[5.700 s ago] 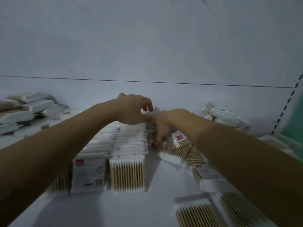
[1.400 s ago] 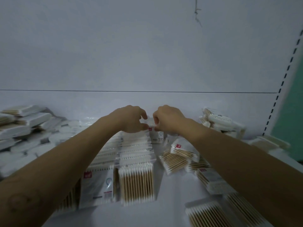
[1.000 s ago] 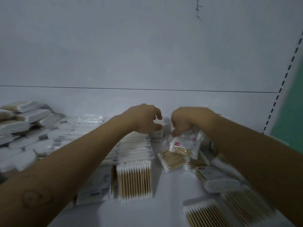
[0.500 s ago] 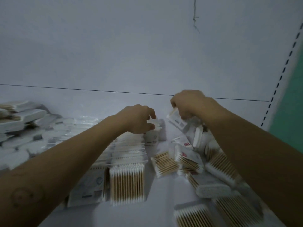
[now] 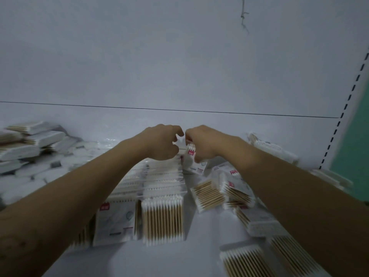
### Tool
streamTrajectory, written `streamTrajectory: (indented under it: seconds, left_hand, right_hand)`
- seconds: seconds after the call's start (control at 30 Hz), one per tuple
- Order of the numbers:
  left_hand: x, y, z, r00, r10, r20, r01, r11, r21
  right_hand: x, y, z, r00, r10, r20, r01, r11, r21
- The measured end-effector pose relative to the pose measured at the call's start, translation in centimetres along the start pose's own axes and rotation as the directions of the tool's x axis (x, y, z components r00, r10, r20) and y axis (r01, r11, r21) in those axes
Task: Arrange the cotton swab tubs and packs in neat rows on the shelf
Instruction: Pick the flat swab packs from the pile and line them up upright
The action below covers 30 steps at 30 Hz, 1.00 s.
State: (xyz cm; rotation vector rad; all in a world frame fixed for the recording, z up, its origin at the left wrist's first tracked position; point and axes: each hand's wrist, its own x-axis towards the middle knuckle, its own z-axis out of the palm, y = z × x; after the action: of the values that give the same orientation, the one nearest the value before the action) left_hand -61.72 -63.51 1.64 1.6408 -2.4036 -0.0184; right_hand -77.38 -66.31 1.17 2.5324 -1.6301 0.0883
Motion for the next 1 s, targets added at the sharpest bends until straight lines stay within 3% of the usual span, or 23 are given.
streamTrajectory:
  seconds: [0.13,0.23,0.33,0.53,0.7,0.87,1.0]
  left_hand:
    - [-0.3,-0.7,-0.1,1.000,-0.013,-0.010,0.013,1.000,0.001]
    - [-0.1,-0.8,-0.2,1.000,-0.009,-0.021,0.010,1.000,0.025]
    - [0.2,-0.7,-0.1,1.000,0.013,-0.022,-0.011,0.998,0.062]
    - [0.5,-0.6,0.5,0.999,0.035,-0.023,-0.034,0.998,0.058]
    - [0.8,-0.2,0.5,0.999,0.044,-0.025,-0.042,0.997,0.062]
    - [0.9,1.3,0.8,0.994,0.095,0.051,-0.099,0.992,0.078]
    - [1.1,3.5,1.3,0.979,0.161,0.127,-0.173,0.981,0.093]
  right_hand:
    - [0.8,0.0,1.6,0.996,-0.026,-0.083,0.030,0.999,0.044]
    - [0.7,0.4,1.5,0.989,-0.040,-0.145,0.033,0.998,-0.049]
    - [0.7,0.5,1.7,0.991,-0.085,-0.104,0.068,0.985,-0.158]
    - [1.2,-0.3,2.7,0.986,-0.108,-0.124,0.085,0.979,-0.184]
    - [0.2,1.3,0.9,0.993,-0.048,-0.107,0.044,0.998,-0.032]
    - [-2.0,3.9,-1.4,0.997,0.059,0.058,-0.046,0.976,-0.215]
    - [-2.5,4.6,-0.1,0.965,0.129,0.229,-0.033,0.924,-0.382]
